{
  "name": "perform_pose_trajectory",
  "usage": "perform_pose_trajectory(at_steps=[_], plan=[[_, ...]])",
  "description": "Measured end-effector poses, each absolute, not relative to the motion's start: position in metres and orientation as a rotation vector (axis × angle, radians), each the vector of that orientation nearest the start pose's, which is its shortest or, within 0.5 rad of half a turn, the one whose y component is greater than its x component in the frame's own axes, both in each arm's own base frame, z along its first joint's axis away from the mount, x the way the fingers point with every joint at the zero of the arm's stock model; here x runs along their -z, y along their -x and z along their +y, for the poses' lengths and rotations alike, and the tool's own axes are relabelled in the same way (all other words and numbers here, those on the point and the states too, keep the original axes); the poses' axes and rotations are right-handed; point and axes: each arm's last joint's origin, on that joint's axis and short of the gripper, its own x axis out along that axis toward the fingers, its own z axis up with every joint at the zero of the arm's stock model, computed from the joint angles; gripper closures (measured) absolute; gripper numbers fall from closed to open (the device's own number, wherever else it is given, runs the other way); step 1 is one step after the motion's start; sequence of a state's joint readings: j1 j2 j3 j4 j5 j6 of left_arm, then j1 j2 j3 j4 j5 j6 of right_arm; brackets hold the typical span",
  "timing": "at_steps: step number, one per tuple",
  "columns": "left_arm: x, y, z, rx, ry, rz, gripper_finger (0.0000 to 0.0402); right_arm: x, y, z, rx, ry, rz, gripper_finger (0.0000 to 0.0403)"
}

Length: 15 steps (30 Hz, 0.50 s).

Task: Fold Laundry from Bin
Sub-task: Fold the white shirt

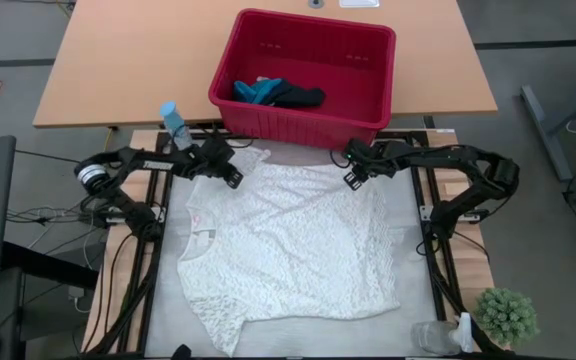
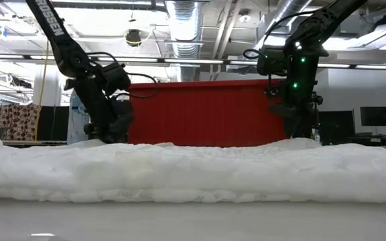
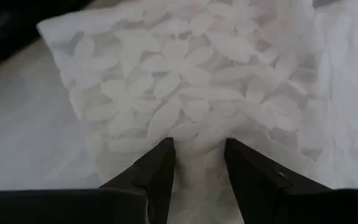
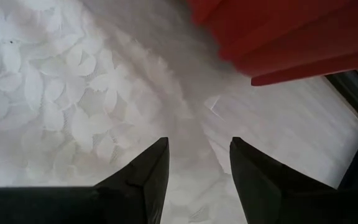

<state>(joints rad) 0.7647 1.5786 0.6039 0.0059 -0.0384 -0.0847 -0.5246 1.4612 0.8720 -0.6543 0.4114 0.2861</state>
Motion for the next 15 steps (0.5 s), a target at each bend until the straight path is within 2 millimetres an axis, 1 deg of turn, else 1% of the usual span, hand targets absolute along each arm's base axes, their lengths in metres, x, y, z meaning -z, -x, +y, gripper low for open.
perform_pose_trajectory(at_steps=[3, 6, 9, 12, 15], plan=[[-0.113, -0.19, 0.185, -0.775, 0.426, 0.915, 0.0263, -0.185, -0.216, -0.139, 0.969, -0.322, 1.164, 0.021], [-0.112, -0.191, 0.185, -0.771, 0.41, 0.92, 0.0265, -0.176, -0.21, -0.138, 0.953, -0.349, 1.188, 0.021], [-0.112, -0.19, 0.186, -0.771, 0.413, 0.92, 0.0279, -0.169, -0.204, -0.138, 0.966, -0.362, 1.207, 0.0223], [-0.111, -0.19, 0.186, -0.769, 0.414, 0.923, 0.0308, -0.164, -0.2, -0.137, 0.979, -0.378, 1.217, 0.0259], [-0.111, -0.19, 0.186, -0.767, 0.411, 0.926, 0.0347, -0.163, -0.201, -0.138, 0.976, -0.383, 1.201, 0.0314]])
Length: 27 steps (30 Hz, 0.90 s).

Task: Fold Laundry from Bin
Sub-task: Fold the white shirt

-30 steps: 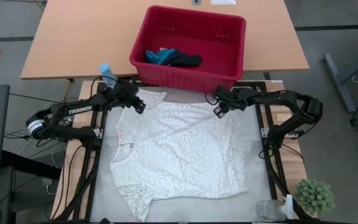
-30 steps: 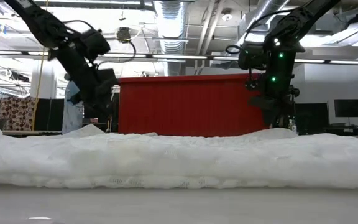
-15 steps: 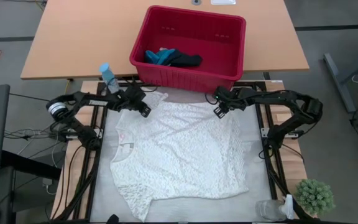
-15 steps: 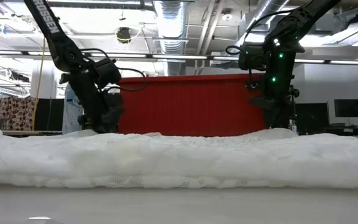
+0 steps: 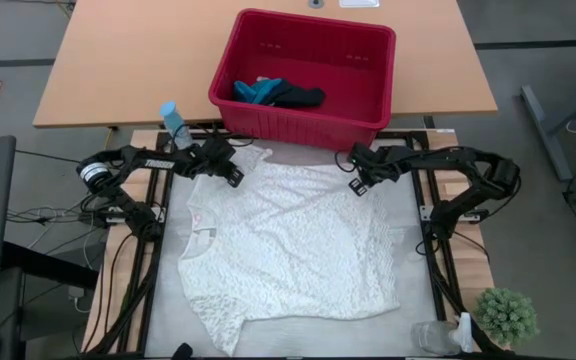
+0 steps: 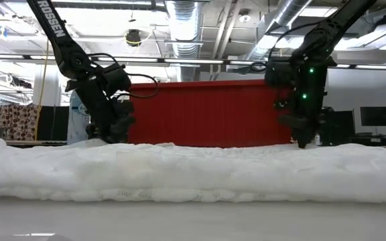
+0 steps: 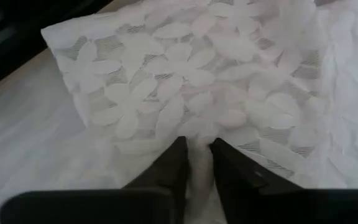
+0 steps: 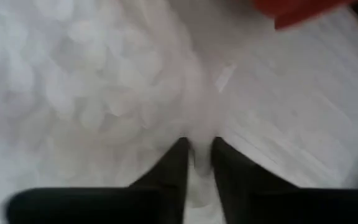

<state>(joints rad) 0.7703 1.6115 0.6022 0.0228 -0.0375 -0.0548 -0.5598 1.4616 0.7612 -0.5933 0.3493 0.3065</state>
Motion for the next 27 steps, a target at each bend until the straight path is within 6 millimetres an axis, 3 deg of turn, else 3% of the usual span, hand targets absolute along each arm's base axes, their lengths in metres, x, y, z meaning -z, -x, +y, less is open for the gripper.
perform_pose_trajectory(at_steps=[4, 17, 27], plan=[[-0.111, -0.19, 0.185, -0.76, 0.411, 0.923, 0.0394, -0.164, -0.206, -0.14, 0.958, -0.385, 1.144, 0.0386], [-0.145, -0.189, 0.174, -0.794, 0.392, 0.9, 0.0401, -0.187, -0.223, -0.124, 0.963, -0.273, 1.167, 0.039], [-0.147, -0.2, 0.153, -0.782, 0.311, 0.957, 0.0401, -0.188, -0.228, -0.094, 1.005, -0.153, 1.214, 0.039]])
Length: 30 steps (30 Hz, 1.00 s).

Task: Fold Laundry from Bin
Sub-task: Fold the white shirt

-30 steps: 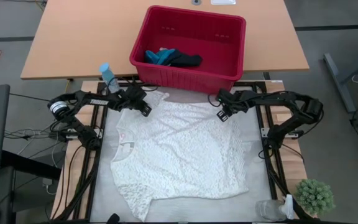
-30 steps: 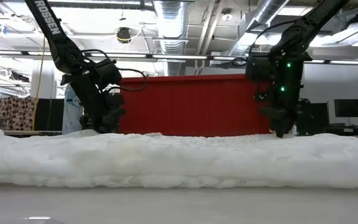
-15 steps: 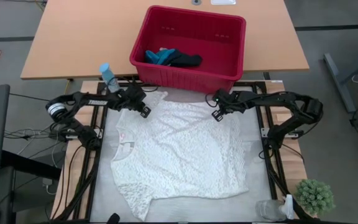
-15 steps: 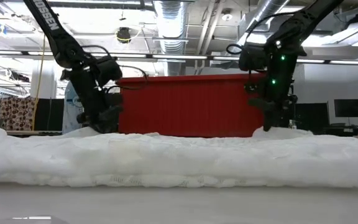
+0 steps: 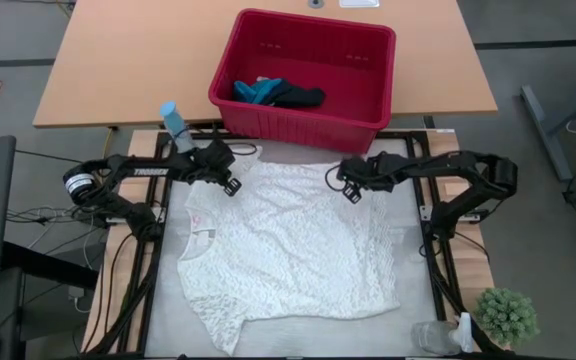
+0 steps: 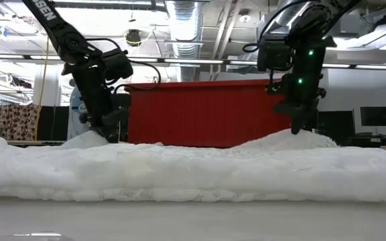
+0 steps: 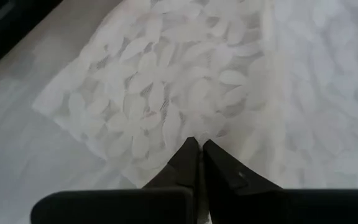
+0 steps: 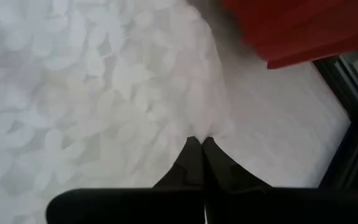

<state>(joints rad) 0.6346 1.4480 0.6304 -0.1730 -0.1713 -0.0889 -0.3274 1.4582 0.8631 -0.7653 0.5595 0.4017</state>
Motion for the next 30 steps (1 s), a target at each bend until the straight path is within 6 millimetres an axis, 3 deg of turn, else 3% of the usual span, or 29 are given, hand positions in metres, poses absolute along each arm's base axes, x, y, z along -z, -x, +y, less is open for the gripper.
perform_pose_trajectory(at_steps=[10, 22, 30], plan=[[-0.151, -0.213, 0.134, -0.775, 0.237, 0.951, 0.0401, -0.209, -0.22, -0.068, 1.029, -0.137, 1.121, 0.039], [-0.201, -0.204, 0.1, -0.732, 0.224, 0.759, 0.0401, -0.228, -0.212, -0.048, 0.978, -0.153, 1.018, 0.039], [-0.213, -0.196, 0.064, -0.724, 0.192, 0.774, 0.0401, -0.227, -0.209, -0.02, 0.965, -0.143, 1.018, 0.039]])
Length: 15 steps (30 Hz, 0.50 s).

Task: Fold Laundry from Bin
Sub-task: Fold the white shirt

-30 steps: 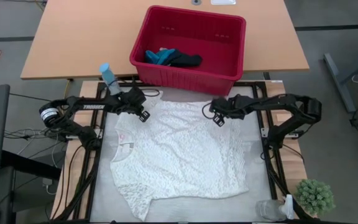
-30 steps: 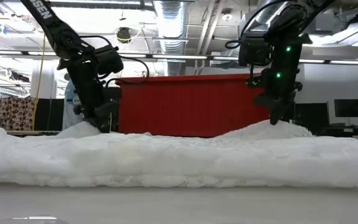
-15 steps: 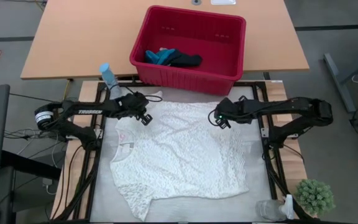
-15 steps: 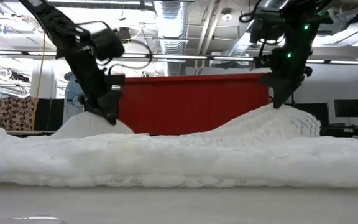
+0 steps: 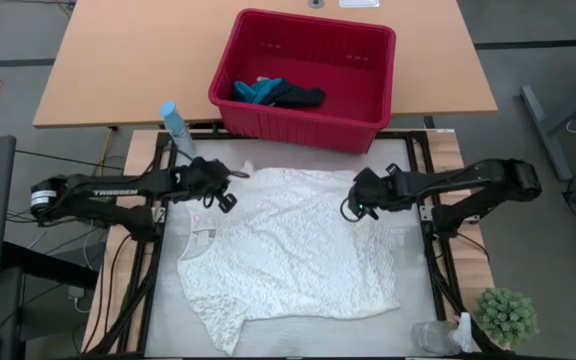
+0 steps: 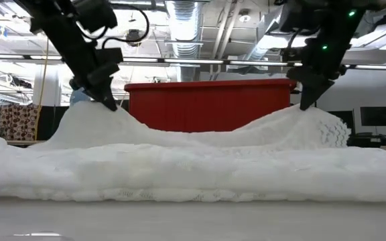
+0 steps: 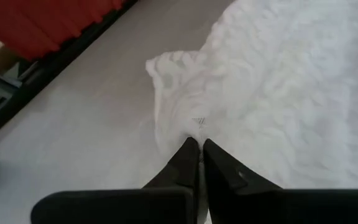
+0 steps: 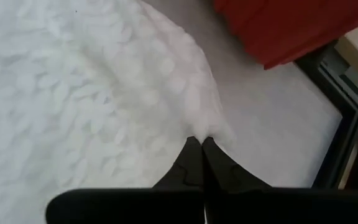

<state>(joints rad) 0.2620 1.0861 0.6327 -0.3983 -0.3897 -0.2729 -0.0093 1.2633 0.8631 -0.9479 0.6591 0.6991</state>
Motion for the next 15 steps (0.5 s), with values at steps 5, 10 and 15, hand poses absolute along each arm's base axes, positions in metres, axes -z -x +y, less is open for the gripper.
perform_pose_trajectory(at_steps=[5, 10, 15], plan=[[-0.214, -0.2, 0.037, -0.677, 0.172, 0.753, 0.0401, -0.226, -0.205, 0.004, 0.942, -0.16, 0.997, 0.039], [-0.214, -0.202, 0.01, -0.659, 0.152, 0.717, 0.0401, -0.225, -0.199, 0.025, 0.936, -0.178, 0.968, 0.039], [-0.213, -0.2, -0.014, -0.641, 0.147, 0.687, 0.0401, -0.225, -0.193, 0.044, 0.909, -0.214, 0.936, 0.039]])
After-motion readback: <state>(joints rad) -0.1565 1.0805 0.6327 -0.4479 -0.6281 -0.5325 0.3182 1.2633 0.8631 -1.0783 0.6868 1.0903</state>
